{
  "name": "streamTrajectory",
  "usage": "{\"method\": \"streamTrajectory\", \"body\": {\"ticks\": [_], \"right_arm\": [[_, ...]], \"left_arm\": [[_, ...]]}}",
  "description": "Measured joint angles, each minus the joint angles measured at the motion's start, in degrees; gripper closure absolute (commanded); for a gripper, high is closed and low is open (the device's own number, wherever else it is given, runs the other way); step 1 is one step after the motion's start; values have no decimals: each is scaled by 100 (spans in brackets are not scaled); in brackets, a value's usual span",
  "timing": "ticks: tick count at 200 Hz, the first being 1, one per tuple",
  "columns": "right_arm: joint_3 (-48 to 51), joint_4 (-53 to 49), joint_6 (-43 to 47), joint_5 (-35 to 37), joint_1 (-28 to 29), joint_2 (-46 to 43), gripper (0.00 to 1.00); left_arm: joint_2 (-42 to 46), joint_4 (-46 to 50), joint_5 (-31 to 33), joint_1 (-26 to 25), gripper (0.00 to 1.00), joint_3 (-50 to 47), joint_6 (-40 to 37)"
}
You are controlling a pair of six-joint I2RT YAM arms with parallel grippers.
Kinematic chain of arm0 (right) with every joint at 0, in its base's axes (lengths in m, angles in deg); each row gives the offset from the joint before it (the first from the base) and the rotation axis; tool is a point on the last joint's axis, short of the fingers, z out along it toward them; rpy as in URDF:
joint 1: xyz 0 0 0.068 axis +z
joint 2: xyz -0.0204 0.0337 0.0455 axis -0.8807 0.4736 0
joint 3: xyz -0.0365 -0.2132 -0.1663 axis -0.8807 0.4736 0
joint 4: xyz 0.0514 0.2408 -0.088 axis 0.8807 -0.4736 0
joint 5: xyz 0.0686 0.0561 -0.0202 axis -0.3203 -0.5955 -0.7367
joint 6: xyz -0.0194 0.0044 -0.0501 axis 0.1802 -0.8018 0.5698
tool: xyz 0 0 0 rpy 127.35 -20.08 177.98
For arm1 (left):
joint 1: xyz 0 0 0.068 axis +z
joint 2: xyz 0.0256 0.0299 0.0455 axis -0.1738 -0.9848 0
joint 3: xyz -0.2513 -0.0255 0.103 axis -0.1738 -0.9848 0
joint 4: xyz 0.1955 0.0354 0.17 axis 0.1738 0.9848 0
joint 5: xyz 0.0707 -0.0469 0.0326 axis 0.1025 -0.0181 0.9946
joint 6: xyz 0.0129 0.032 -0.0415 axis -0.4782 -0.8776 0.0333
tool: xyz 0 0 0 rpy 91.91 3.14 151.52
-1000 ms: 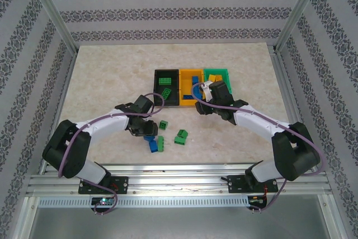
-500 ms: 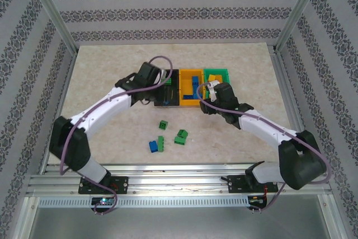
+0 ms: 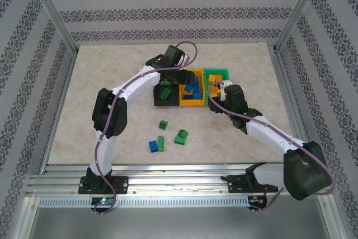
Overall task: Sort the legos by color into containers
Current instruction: Place the lego in the container, then pick up the lego from the middle-left of the table.
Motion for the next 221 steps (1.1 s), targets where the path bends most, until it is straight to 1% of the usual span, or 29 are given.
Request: {"method": "streamTrajectory", "body": {"ticks": [27, 49, 86, 119, 136, 162, 187, 221], "right_arm": [[9, 33, -46, -2, 0, 0, 44], [11, 46, -59, -2, 0, 2, 44], [11, 90, -61, -7, 15, 90, 44], [63, 192, -61, -26, 28, 103, 44], [72, 232, -61, -24, 55, 107, 44], [72, 304, -59, -22, 140, 155, 44], [72, 313, -59, -20, 179, 251, 44], [72, 317, -55, -2, 256, 330, 44]], "left_arm": [[74, 105, 114, -87, 32, -74, -87], [581, 63, 201, -138, 32, -699, -138], [2039, 13, 229, -162, 32, -2146, -181], [3482, 68, 280, -164, 32, -3727, -181], [4030, 184, 286, -197, 32, -4417, -155], [4649, 345, 243, -378, 32, -5346, 125], [4999, 431, 166, -579, 32, -5993, 498], [5521, 393, 190, -608, 33, -6693, 1217]]}}
